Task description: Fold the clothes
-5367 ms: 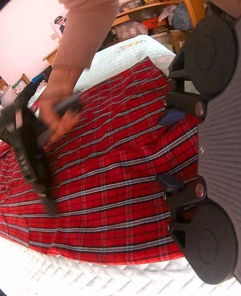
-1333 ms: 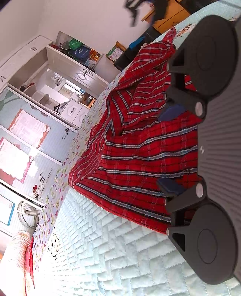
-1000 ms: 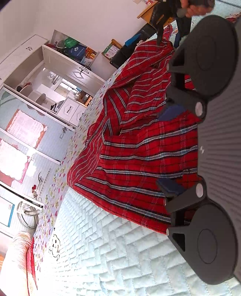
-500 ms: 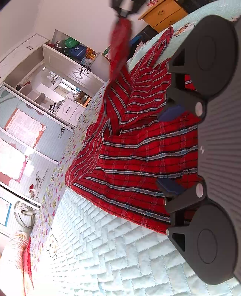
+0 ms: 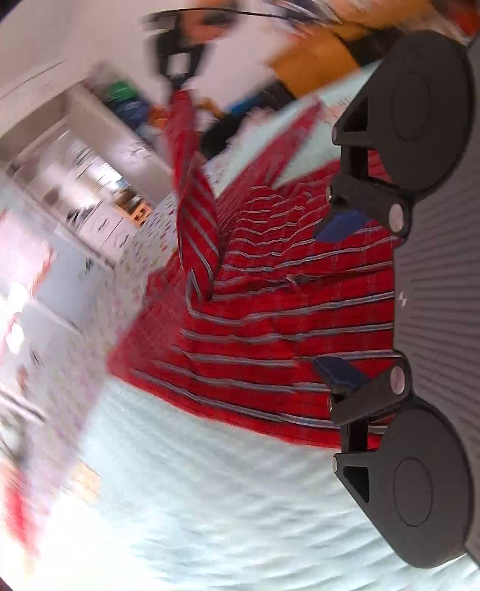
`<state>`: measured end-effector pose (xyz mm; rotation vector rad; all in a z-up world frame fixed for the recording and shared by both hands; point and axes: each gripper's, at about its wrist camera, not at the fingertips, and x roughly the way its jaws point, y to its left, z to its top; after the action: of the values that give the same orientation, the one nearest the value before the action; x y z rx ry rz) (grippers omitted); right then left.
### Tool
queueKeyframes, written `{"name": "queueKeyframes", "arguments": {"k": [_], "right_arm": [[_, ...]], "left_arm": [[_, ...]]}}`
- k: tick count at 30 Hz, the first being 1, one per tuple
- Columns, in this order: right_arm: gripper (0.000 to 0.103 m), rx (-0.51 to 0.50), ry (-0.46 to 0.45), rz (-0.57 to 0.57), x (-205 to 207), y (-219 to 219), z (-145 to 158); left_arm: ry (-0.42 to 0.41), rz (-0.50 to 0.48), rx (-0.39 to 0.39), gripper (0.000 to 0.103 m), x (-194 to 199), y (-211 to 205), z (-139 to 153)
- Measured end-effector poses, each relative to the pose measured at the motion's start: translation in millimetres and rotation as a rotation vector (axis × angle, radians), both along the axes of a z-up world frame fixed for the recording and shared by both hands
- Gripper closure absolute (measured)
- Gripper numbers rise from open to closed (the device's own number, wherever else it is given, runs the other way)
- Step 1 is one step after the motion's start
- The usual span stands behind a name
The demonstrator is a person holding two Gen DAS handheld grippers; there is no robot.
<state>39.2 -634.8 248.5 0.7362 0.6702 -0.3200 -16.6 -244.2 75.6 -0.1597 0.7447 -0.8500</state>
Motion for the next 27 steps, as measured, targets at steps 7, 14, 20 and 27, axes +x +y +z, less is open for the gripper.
{"name": "queueKeyframes", "arguments": {"k": [7,14,20,27], "right_arm": [[0.093,0.183,-0.082,-0.031,-8.3,-2.5,0.7],[0.093,0.443,-0.218,-0.101,-41.8,-1.4,-29.9],[0.092,0.564,-0.282,-0.122,-49.4,-0.4,-43.7],[0.092,0.599,-0.308,-0.083,-46.2,-0.7,-43.1]], "left_arm": [[-0.613,-0.197,0.14,0.031,-30.4,-159.3,48.0],[-0.982,-0.185,0.319,0.031,-60.3,-291.4,18.2],[-1.105,-0.087,0.398,0.031,-59.1,-340.3,-1.3],[-1.132,-0.037,0.432,0.051,-36.2,-361.1,6.9]]}}
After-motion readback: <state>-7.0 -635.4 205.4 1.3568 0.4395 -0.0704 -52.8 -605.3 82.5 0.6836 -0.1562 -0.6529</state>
